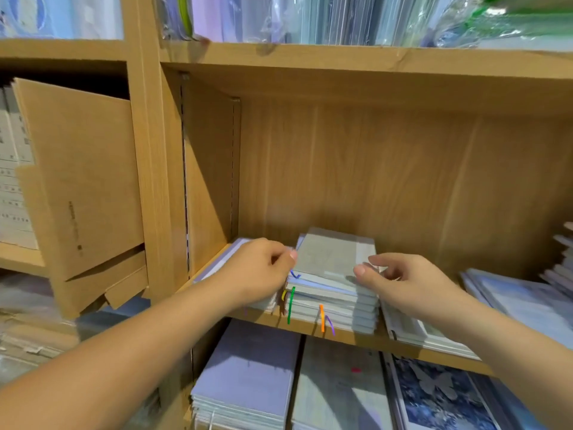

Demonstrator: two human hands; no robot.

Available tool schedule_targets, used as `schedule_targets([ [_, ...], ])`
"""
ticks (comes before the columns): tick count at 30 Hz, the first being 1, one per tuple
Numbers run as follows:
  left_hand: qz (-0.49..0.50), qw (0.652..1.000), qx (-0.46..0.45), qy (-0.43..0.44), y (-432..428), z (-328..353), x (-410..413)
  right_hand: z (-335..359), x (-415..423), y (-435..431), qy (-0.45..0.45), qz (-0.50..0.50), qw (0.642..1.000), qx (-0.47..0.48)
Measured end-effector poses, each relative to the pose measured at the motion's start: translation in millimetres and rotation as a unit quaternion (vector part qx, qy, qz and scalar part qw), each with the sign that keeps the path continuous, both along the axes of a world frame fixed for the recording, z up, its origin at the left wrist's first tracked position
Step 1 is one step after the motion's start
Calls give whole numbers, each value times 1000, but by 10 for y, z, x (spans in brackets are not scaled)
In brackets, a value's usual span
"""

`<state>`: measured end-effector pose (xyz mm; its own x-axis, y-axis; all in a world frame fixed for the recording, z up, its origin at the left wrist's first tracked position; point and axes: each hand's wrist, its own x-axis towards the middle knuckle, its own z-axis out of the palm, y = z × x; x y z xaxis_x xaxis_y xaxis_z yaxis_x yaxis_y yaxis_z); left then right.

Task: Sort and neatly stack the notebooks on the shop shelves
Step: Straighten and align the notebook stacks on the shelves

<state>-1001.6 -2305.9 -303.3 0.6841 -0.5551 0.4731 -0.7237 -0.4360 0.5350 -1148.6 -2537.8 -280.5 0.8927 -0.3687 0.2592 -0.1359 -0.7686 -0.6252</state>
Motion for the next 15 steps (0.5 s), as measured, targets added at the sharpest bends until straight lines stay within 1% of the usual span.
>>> schedule_targets([
  [3, -54, 997, 59, -13, 133, 51, -45, 21, -40, 8, 21, 45, 998, 32],
  [5, -89, 993, 72, -10, 111, 17, -83, 14, -33, 42, 26, 64, 997, 23],
  [7, -57, 997, 59, -12, 69, -24, -126, -10, -28, 81, 28, 59, 998, -2],
  [9, -29, 999, 38, -14, 47, -42, -116, -39, -8, 93, 22, 51, 998, -7],
  [12, -20, 1000, 18, 12, 14, -35, -109, -56, 7, 83, 20, 59, 998, -2],
  [15, -8, 1000, 15, -1, -25, -48, -96, -59, 15, 69, 23, 56, 998, 0],
])
